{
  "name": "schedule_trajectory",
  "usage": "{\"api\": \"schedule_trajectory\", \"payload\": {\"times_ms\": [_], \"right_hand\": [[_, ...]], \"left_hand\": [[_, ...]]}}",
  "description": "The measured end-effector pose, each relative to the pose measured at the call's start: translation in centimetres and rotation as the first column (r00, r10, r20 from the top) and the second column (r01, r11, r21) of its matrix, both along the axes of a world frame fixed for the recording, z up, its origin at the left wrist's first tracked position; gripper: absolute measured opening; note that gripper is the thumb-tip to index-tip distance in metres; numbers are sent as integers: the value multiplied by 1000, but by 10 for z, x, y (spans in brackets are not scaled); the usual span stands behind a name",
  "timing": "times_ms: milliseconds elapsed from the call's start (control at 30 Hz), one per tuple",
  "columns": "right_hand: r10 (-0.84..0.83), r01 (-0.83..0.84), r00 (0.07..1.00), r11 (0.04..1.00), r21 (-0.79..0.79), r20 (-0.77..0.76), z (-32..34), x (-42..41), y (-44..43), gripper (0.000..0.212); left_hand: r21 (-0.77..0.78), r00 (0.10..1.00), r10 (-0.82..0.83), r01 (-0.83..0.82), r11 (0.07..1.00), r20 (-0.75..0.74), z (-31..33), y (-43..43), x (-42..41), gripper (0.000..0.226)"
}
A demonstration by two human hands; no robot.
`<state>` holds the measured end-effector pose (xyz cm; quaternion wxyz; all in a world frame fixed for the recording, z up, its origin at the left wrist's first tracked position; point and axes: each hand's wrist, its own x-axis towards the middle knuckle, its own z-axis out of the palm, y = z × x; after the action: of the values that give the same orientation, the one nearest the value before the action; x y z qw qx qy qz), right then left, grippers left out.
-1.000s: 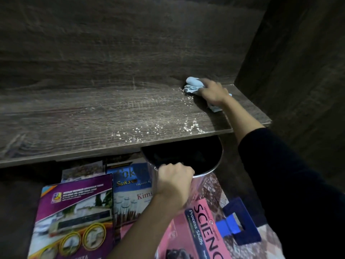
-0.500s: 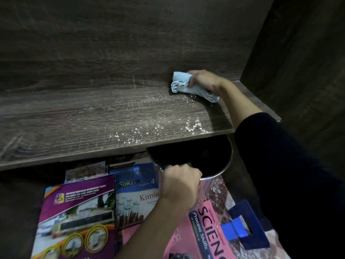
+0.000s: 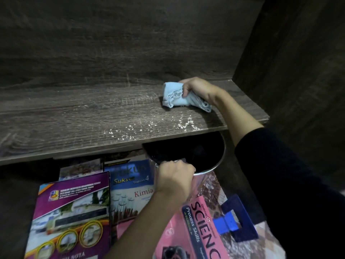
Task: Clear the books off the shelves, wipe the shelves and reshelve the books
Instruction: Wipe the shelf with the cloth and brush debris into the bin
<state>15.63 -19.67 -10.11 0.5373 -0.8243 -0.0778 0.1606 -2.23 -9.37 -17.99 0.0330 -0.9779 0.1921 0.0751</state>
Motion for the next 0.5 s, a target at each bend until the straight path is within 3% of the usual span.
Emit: {"api": "schedule_trajectory", "payload": {"times_ms": [333, 433, 500], "right_hand": [[11, -11, 1000, 1000, 25, -2, -2, -58, -2, 26], [17, -16, 1000, 999, 40, -18, -2, -73, -2, 14], [11, -11, 1000, 999, 37, -8, -2, -81, -6, 24]], "left_hand": [[-83, 998, -19, 24, 996, 59, 10, 2, -16, 26], [-89, 997, -14, 21, 996, 75, 11, 3, -19, 25], [-91, 996, -8, 16, 996, 88, 12, 4, -20, 25]]}}
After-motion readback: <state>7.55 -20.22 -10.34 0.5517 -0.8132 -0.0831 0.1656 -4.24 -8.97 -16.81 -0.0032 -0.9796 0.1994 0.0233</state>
